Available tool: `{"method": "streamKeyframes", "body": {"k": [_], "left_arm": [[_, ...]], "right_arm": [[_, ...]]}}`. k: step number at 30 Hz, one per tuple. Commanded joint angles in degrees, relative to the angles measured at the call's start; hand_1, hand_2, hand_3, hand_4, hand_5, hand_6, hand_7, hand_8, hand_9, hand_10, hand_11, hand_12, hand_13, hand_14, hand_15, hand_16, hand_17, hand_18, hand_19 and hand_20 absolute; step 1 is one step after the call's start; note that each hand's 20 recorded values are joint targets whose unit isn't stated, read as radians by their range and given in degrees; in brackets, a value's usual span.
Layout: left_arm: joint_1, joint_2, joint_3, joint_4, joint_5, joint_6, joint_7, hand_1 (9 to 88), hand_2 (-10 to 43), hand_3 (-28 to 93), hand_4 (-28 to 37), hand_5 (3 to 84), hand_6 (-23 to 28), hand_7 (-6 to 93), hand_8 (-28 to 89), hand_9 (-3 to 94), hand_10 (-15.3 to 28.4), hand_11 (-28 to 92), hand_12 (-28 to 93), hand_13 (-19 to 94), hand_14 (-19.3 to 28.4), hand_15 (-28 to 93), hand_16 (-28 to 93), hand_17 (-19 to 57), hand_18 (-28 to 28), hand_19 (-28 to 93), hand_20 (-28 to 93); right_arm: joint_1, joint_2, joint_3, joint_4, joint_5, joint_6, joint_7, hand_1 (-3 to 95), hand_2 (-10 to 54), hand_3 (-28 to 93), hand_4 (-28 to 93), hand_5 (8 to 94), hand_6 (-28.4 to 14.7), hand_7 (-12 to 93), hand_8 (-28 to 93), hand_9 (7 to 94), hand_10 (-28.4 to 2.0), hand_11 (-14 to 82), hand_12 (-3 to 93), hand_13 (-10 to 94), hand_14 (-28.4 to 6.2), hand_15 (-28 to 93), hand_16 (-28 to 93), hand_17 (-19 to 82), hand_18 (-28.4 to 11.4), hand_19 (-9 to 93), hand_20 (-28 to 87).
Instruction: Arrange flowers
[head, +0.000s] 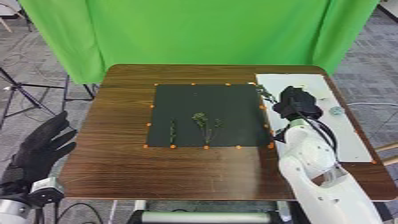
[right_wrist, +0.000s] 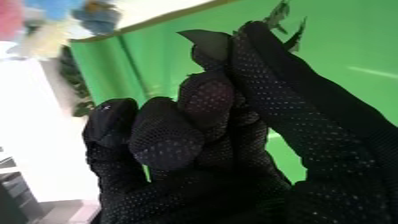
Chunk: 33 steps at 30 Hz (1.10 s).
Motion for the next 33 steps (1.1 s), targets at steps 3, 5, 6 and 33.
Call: {"method": "streamKeyframes", "body": {"k": [3,5,6,33], "left_arm": [[0.25,0.24,-0.22,0.00,-0.17,-0.55,-0.39,22.5,-4.3,70,-28.3,20.8,0.6,18.5,-9,16.9,8.5,11,19,14,11.6,19,5,-10.6,19.2,38,8],[0.10,0.40,-0.19,0.09,-0.16,-0.52,-0.47,22.5,-4.3,70,-28.3,20.8,0.7,18.5,-9,16.9,8.5,11,19,14,11.6,19,5,-10.6,19.2,38,8],[0.22,0.34,-0.19,0.06,-0.23,-0.51,-0.36,22.5,-4.3,70,-28.3,20.8,0.6,18.5,-9,16.9,8.5,11,19,14,11.7,19,5,-10.6,19.2,38,8],[0.18,0.27,-0.26,0.16,-0.17,-0.75,-0.55,22.6,-4.3,70,-28.3,20.8,0.6,18.7,-9,16.9,8.4,11,19,14,11.6,19,5,-10.6,19.2,38,8]], "right_arm": [[-5.85,-2.08,-4.86,-2.25,-2.71,-3.00,-1.83,43.1,-9.5,84,-19,64.0,1.6,60,17,75.1,-7.6,53.4,63.2,74,-7.0,81,35,32,-22.8,87,50],[-6.43,-2.20,-5.75,-2.17,-3.77,-2.94,-2.04,43.1,-9.5,84,-19,64.0,1.7,60,17,75.0,-7.5,53.2,63.3,74,-7.0,81,35,32,-22.8,87,50],[-6.61,-2.25,-6.14,-2.09,-4.26,-3.22,-2.24,43.1,-9.5,84,-19,64.0,1.7,60,17,74.9,-7.5,53.1,63.3,74,-7.1,81,35,32,-22.8,87,50],[-8.59,-4.82,-5.75,-5.98,1.92,-9.17,-3.57,23.3,-9.5,79,-28,66.9,-1.7,53,-15,70.2,-12.0,59.2,45.7,71,-8.2,79,36,30,-23.7,86,50]]}}
